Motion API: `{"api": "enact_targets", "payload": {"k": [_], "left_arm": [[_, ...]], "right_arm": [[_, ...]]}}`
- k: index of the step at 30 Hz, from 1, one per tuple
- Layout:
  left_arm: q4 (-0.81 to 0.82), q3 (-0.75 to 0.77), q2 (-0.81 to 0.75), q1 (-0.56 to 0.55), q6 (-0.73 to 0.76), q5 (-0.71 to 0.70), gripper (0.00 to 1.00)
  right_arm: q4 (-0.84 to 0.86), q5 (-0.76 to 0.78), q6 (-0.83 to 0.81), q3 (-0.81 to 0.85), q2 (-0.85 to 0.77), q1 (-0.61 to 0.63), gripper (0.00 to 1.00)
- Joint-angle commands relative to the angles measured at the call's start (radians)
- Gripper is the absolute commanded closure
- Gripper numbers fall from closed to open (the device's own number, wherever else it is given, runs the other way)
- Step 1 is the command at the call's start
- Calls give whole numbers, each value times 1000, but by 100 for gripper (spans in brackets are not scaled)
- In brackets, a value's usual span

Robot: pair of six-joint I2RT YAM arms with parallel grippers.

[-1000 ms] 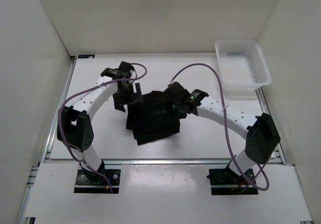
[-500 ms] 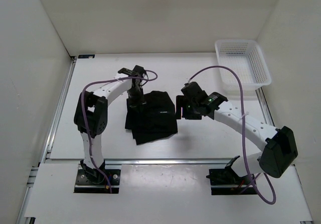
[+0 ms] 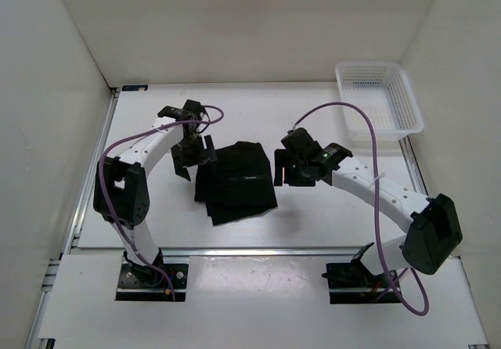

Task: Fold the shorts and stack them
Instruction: Fold the shorts

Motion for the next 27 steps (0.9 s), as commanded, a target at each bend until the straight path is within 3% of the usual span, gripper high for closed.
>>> {"api": "enact_targets", "payload": {"k": [1,4,5,6,8,9,11,17,22,27], "left_arm": [[-11,-10,-72,5,-1,-28,10],[-20,46,-103,-7,-10,-51,21],[-20,59,-114,-7,-10,-51,35],[-7,80,-114,-17,-10,-39,44],[5,106,-85,-26,1,-28,63],[6,120,-44,-26,1,-28,80],[6,154,1,-26,1,-49,88],[41,137,179,-3,19,-106,90],[105,83,254,19,31,-78,90],[105,198,360,19,62,-69,90]], "right_arm": [[-20,16,-20,9,11,-3,26],[-20,6,-31,33,24,-3,33],[-20,6,-31,46,45,-3,36],[-20,-9,-40,61,54,-3,47],[-11,-30,-54,114,100,-3,59],[-11,-43,-65,136,122,-3,65],[-2,-79,-77,177,196,6,74],[81,-176,-66,249,414,6,78],[90,-143,-26,299,577,6,81],[90,-110,79,320,648,-31,83]]}}
